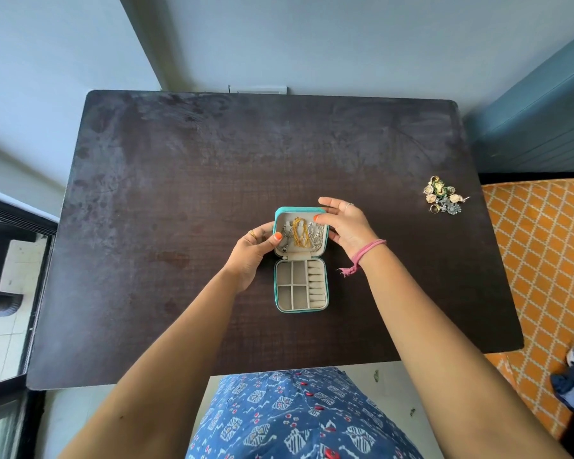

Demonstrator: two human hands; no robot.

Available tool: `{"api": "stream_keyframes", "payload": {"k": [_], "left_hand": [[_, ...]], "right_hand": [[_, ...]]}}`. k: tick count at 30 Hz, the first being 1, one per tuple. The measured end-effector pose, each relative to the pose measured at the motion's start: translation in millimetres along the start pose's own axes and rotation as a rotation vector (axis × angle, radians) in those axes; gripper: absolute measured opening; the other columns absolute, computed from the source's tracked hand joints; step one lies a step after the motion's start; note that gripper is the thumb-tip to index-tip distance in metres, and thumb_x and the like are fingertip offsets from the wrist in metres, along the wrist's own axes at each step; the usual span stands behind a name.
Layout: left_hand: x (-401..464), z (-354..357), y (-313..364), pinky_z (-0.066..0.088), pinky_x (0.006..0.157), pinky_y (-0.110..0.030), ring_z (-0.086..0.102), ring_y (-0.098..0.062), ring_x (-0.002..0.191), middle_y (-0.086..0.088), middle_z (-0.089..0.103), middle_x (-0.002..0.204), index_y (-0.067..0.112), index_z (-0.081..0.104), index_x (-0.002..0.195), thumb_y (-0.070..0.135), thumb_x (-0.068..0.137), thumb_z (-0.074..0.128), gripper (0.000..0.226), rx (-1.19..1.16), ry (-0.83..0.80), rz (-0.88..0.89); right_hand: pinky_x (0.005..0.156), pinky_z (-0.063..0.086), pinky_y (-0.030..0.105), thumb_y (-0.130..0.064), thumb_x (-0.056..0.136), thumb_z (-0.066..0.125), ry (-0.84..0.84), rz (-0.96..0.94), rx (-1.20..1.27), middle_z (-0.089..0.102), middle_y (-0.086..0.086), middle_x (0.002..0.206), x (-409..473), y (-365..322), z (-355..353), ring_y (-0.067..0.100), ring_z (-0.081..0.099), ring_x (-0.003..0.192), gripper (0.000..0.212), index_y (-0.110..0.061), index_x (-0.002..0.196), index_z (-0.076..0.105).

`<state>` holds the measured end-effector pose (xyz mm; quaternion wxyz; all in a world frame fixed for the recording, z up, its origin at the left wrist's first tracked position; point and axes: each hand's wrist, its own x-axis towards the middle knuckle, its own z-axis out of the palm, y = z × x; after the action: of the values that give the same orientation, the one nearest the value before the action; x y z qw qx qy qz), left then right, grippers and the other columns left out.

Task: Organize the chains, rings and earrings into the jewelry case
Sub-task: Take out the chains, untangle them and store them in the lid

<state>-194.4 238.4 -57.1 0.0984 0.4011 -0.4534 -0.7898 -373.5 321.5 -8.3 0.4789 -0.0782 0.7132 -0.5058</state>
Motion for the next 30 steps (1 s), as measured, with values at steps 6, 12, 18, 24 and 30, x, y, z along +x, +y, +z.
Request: {"api": "stream_keyframes", "payload": {"k": [6,12,18,24,30], "left_hand": [[0.8,0.3,-2.8,0.046,0.09,-0.025,0.062,-0.014,0.105,-0.006,0.069,0.116,0.013,0.064,0.121,0.017,0.092,0.06,0.029,-0.01,0.039,-0.006],[-1.0,3.5,-0.9,0.052,0.087,-0.024,0.065,-0.014,0.1,-0.005,0.071,0.11,0.011,0.064,0.121,0.013,0.091,0.062,0.03,-0.068,0.099,-0.006],[-2.8,5.9,-8.3,0.047,0.101,-0.029,0.062,-0.015,0.114,-0.004,0.067,0.121,0.01,0.058,0.129,0.016,0.092,0.062,0.038,-0.099,0.188,0.037],[-22.3,20.3,-26.0,0.045,0.093,-0.01,0.054,-0.003,0.12,0.003,0.055,0.138,0.013,0.044,0.142,0.012,0.099,0.048,0.043,-0.052,0.232,0.076],[-35.6,26.2,-30.2,0.039,0.09,-0.004,0.046,0.001,0.124,0.009,0.04,0.148,0.019,0.035,0.147,0.02,0.103,0.041,0.045,-0.02,0.214,0.039]], "right_hand": [[0.069,0.051,0.022,-0.006,0.087,0.063,0.043,-0.037,0.038,0.066,0.004,0.103,-1.6,12.1,1.7,0.009,0.066,0.088,0.029,-0.013,0.116,0.061],[0.074,0.054,0.021,-0.01,0.086,0.067,0.104,-0.072,0.059,0.067,0.007,0.115,-2.6,24.7,6.5,0.011,0.066,0.099,0.034,-0.01,0.119,0.06],[0.107,0.038,0.029,-0.012,0.096,0.053,0.16,-0.152,0.078,0.045,0.008,0.144,-19.6,48.7,11.9,0.006,0.047,0.121,0.05,-0.01,0.143,0.037],[0.107,0.028,0.015,-0.02,0.101,0.043,0.123,-0.214,-0.098,0.034,-0.004,0.151,-44.5,90.2,17.5,0.0,0.033,0.133,0.05,-0.016,0.148,0.027],[0.104,0.027,0.01,-0.025,0.103,0.037,0.096,-0.215,-0.112,0.034,-0.012,0.145,-51.8,93.1,23.1,-0.003,0.031,0.13,0.049,-0.019,0.149,0.024]]}}
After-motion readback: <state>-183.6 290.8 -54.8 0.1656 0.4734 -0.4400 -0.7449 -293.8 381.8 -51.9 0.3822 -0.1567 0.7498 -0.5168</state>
